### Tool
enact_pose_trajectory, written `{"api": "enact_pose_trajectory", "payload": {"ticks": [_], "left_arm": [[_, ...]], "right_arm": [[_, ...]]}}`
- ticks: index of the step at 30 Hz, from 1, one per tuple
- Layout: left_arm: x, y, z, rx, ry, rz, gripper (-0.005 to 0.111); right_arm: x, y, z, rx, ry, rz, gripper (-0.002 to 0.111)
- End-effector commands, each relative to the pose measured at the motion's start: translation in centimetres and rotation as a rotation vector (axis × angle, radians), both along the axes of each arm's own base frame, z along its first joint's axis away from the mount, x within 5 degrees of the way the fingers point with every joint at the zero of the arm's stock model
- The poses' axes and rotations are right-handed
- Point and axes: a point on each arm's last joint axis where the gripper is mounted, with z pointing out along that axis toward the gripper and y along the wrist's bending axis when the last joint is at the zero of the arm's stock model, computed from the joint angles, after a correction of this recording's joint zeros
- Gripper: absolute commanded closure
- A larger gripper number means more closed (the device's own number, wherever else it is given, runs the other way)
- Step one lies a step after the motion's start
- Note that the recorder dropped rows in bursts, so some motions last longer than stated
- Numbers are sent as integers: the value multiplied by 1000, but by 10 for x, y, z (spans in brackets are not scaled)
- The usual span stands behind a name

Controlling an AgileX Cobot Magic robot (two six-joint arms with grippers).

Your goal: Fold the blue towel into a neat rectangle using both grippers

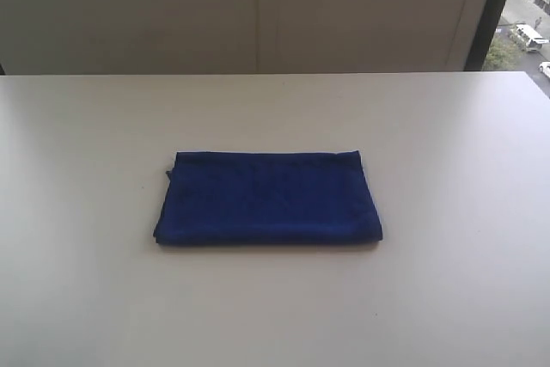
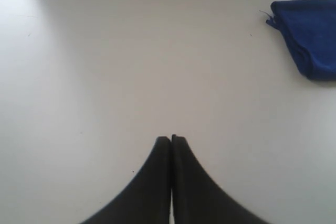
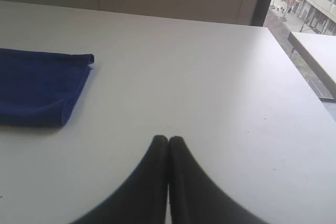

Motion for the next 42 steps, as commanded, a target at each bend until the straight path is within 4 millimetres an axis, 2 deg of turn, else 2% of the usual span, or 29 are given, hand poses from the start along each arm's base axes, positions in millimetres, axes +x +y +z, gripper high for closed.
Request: {"api": "enact_pose_trajectory", "payload": {"ticks": [1,12,19,27,42], "left_arm": [[0,0,-1,2,0,1,107],[0,0,-1,2,0,1,107],[0,0,-1,2,0,1,107],[0,0,-1,2,0,1,107],[0,0,-1,2,0,1,107]], "right_arm": [[0,-1,-1,-11,-4,-13,108],[-2,-9,-1,-9,-4,-167,108],[-1,-5,-1,126,-24,-153,108],[-1,-5,-1,124,-23,-150,108],[0,1,-1,118,-21,-32,108]]}}
